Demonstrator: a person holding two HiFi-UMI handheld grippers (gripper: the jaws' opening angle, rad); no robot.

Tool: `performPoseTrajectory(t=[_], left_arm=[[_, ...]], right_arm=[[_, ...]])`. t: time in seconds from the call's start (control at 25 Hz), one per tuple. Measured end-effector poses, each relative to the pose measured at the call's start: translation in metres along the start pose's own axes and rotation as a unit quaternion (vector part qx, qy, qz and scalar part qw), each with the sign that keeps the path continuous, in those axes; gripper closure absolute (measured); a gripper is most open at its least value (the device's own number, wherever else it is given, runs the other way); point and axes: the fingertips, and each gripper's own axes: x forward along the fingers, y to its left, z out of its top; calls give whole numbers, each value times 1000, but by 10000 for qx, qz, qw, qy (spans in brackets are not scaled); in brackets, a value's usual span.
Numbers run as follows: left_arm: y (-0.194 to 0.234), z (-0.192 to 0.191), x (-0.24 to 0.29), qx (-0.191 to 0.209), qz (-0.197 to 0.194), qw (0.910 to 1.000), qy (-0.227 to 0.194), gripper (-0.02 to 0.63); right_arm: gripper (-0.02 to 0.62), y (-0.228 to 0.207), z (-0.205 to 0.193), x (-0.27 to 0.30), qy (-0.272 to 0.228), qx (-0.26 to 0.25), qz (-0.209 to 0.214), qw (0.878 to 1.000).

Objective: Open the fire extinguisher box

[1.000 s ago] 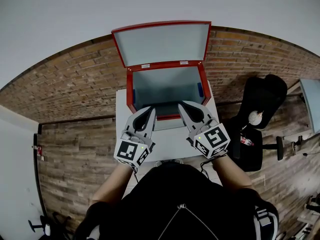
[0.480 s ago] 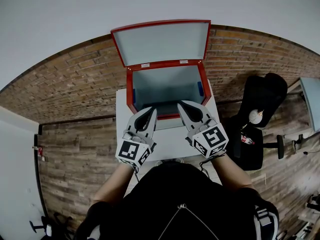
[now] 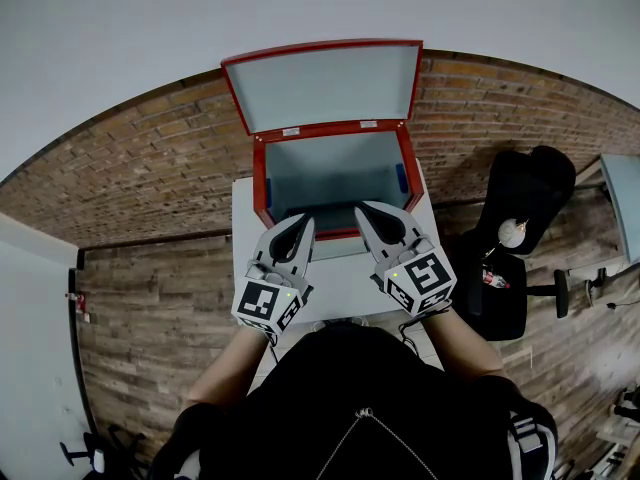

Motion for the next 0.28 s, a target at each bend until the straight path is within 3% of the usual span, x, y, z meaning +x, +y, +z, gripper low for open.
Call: performPoseTrajectory(t=[0.28], left_arm=[[1, -3, 0, 12, 21, 10000, 24, 557]], right_arm=[[575, -2, -4, 0, 12, 19, -6, 10000]])
